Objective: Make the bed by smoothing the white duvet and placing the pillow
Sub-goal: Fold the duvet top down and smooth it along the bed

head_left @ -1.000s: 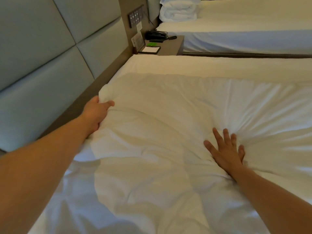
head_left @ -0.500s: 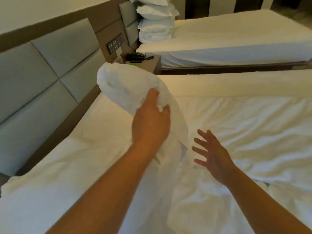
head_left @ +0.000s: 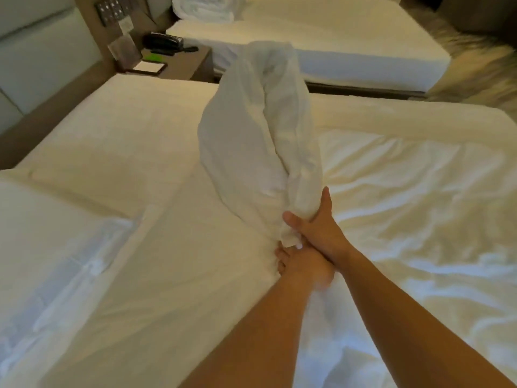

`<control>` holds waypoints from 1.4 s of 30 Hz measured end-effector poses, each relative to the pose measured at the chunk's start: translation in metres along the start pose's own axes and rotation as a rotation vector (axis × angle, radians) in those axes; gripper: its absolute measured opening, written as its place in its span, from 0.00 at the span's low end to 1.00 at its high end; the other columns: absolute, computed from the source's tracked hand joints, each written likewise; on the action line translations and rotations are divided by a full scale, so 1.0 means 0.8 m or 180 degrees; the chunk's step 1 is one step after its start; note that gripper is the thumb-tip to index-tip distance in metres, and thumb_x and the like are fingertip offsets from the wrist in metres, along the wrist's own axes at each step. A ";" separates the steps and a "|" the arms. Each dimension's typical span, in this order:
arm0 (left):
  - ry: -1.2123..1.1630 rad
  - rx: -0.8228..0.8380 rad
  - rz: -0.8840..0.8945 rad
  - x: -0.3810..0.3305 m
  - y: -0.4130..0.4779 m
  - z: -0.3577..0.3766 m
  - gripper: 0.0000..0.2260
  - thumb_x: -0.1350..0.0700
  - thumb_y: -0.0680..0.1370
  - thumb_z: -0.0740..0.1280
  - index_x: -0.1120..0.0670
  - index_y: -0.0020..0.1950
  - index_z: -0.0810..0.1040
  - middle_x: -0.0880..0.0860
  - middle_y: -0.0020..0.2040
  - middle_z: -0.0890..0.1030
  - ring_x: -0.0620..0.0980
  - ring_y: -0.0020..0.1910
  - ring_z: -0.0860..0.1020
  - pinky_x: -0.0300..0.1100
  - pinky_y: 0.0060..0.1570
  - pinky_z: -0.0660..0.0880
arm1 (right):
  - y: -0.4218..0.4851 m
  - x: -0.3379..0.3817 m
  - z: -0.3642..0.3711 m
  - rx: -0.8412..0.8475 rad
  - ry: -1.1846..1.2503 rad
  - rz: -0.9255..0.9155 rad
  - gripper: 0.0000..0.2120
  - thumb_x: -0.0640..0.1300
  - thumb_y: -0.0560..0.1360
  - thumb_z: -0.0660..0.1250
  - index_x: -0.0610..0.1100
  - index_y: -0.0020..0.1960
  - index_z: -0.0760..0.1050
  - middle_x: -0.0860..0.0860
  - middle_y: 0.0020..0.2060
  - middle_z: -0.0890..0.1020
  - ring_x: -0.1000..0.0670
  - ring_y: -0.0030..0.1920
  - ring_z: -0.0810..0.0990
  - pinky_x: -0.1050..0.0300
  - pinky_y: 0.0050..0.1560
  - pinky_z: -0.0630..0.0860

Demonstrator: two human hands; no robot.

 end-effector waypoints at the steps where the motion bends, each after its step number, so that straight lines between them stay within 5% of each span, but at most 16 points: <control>1: 0.0085 0.0151 0.0079 0.002 -0.003 -0.004 0.33 0.51 0.83 0.62 0.53 0.84 0.49 0.63 0.83 0.51 0.64 0.82 0.50 0.58 0.79 0.54 | -0.002 0.000 0.001 -0.0081 -0.0188 -0.0187 0.58 0.62 0.59 0.85 0.58 0.79 0.54 0.57 0.69 0.74 0.50 0.67 0.76 0.50 0.64 0.78; 3: 0.0249 0.0444 0.0550 0.014 -0.019 -0.026 0.36 0.52 0.82 0.65 0.54 0.84 0.47 0.62 0.83 0.50 0.62 0.81 0.55 0.54 0.78 0.60 | 0.005 0.008 0.006 -0.0362 -0.0490 -0.0393 0.60 0.59 0.60 0.86 0.55 0.80 0.53 0.60 0.68 0.72 0.49 0.68 0.72 0.52 0.64 0.73; 7: -0.0089 0.0814 0.1584 0.060 -0.053 -0.079 0.29 0.43 0.80 0.68 0.45 0.79 0.63 0.49 0.66 0.78 0.43 0.59 0.78 0.46 0.67 0.72 | 0.048 0.013 0.020 -0.0590 -0.0656 0.0113 0.77 0.81 0.45 0.76 0.58 0.82 0.42 0.42 0.73 0.71 0.36 0.66 0.79 0.38 0.64 0.79; 10: 0.0852 0.0688 0.2126 0.103 -0.068 -0.081 0.27 0.32 0.80 0.60 0.33 0.78 0.61 0.39 0.82 0.59 0.41 0.80 0.58 0.45 0.80 0.55 | 0.065 0.017 0.018 -0.0493 -0.0721 0.0368 0.71 0.74 0.56 0.80 0.51 0.83 0.42 0.41 0.73 0.73 0.36 0.68 0.77 0.39 0.68 0.75; 12: 0.1884 0.0914 0.2744 0.121 -0.076 -0.068 0.30 0.29 0.79 0.56 0.34 0.80 0.59 0.40 0.84 0.46 0.41 0.82 0.38 0.44 0.80 0.39 | 0.075 0.014 0.014 -0.0528 -0.0688 0.0382 0.59 0.61 0.67 0.80 0.45 0.83 0.47 0.43 0.74 0.73 0.37 0.72 0.73 0.41 0.72 0.71; 15: 0.2686 0.1045 0.3564 0.126 -0.066 -0.047 0.29 0.29 0.80 0.53 0.40 0.77 0.69 0.45 0.85 0.49 0.44 0.81 0.32 0.52 0.78 0.32 | 0.087 -0.001 0.012 -0.0627 -0.0585 0.0537 0.49 0.55 0.68 0.79 0.47 0.81 0.56 0.46 0.71 0.76 0.39 0.70 0.75 0.43 0.70 0.72; 19: 0.2893 0.1104 0.4155 0.128 -0.036 -0.026 0.27 0.31 0.81 0.51 0.46 0.60 0.83 0.46 0.72 0.76 0.46 0.81 0.59 0.56 0.80 0.40 | 0.099 -0.026 0.011 -0.0637 -0.0497 0.0563 0.41 0.57 0.64 0.75 0.52 0.75 0.67 0.48 0.64 0.81 0.41 0.64 0.79 0.42 0.66 0.76; 21: 0.2748 0.0944 0.4493 0.133 -0.022 -0.020 0.25 0.34 0.82 0.55 0.51 0.47 0.82 0.48 0.51 0.83 0.50 0.64 0.76 0.53 0.80 0.50 | 0.108 -0.042 0.010 -0.0665 -0.0390 0.0538 0.39 0.58 0.63 0.74 0.53 0.73 0.70 0.48 0.62 0.82 0.41 0.62 0.80 0.41 0.65 0.77; 23: 0.2658 0.0589 0.4718 0.139 -0.014 -0.017 0.27 0.37 0.83 0.56 0.55 0.37 0.79 0.52 0.36 0.81 0.56 0.45 0.79 0.47 0.71 0.64 | 0.109 -0.050 0.009 -0.0726 -0.0266 0.0537 0.34 0.55 0.64 0.72 0.49 0.69 0.74 0.47 0.58 0.83 0.41 0.58 0.82 0.44 0.61 0.79; 26: 0.2719 0.0244 0.4736 0.132 -0.011 -0.009 0.31 0.38 0.83 0.54 0.56 0.28 0.76 0.54 0.25 0.76 0.59 0.30 0.75 0.46 0.50 0.70 | 0.102 -0.045 -0.003 -0.0714 0.0189 0.0533 0.11 0.46 0.69 0.72 0.46 0.50 0.80 0.49 0.42 0.81 0.47 0.41 0.78 0.55 0.40 0.74; 28: 0.2549 0.0152 0.4601 0.109 -0.019 -0.014 0.33 0.38 0.83 0.52 0.56 0.26 0.74 0.55 0.23 0.75 0.59 0.26 0.73 0.47 0.45 0.70 | 0.108 -0.031 -0.023 -0.0566 0.0518 0.0492 0.04 0.41 0.76 0.72 0.45 0.49 0.79 0.49 0.38 0.80 0.49 0.37 0.77 0.58 0.33 0.73; 30: 0.2146 -0.0139 0.4622 0.070 -0.024 -0.029 0.33 0.38 0.83 0.52 0.56 0.25 0.72 0.54 0.22 0.72 0.58 0.25 0.70 0.49 0.43 0.71 | 0.123 0.002 -0.054 -0.0420 0.0816 0.0210 0.11 0.41 0.78 0.73 0.42 0.59 0.79 0.43 0.47 0.84 0.43 0.45 0.83 0.51 0.40 0.83; 32: 0.1951 -0.0435 0.4541 0.016 -0.029 -0.043 0.35 0.36 0.83 0.44 0.55 0.25 0.69 0.53 0.23 0.71 0.57 0.25 0.71 0.49 0.43 0.70 | 0.138 0.041 -0.083 -0.0327 0.1035 -0.0074 0.10 0.41 0.79 0.73 0.43 0.59 0.79 0.39 0.56 0.83 0.39 0.54 0.83 0.38 0.56 0.81; 34: 0.2056 -0.0559 0.4186 -0.035 -0.029 -0.036 0.36 0.33 0.80 0.33 0.52 0.26 0.67 0.51 0.26 0.73 0.54 0.29 0.72 0.47 0.47 0.68 | 0.152 0.066 -0.109 -0.0273 0.1211 -0.0158 0.09 0.39 0.80 0.72 0.44 0.59 0.78 0.39 0.61 0.83 0.38 0.59 0.83 0.41 0.57 0.82; 38: 0.2338 -0.0298 0.3767 -0.054 0.011 0.034 0.37 0.33 0.81 0.37 0.53 0.25 0.70 0.49 0.23 0.68 0.50 0.27 0.70 0.48 0.55 0.70 | 0.160 0.030 -0.137 -0.0453 0.1059 0.0367 0.23 0.37 0.70 0.80 0.37 0.63 0.79 0.41 0.52 0.85 0.41 0.47 0.85 0.41 0.55 0.82; 42: 0.2624 0.0233 0.3266 -0.027 0.050 0.089 0.37 0.35 0.83 0.41 0.53 0.32 0.78 0.50 0.29 0.75 0.55 0.37 0.74 0.54 0.61 0.70 | 0.160 -0.036 -0.141 -0.0994 0.0423 0.0932 0.39 0.62 0.68 0.80 0.40 0.69 0.77 0.45 0.56 0.85 0.41 0.55 0.85 0.46 0.59 0.81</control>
Point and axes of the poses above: each hand's wrist, its own y-axis towards the middle knuckle, its own z-axis out of the palm, x = y × z, the point moved 1 cm from there along y, towards the middle knuckle
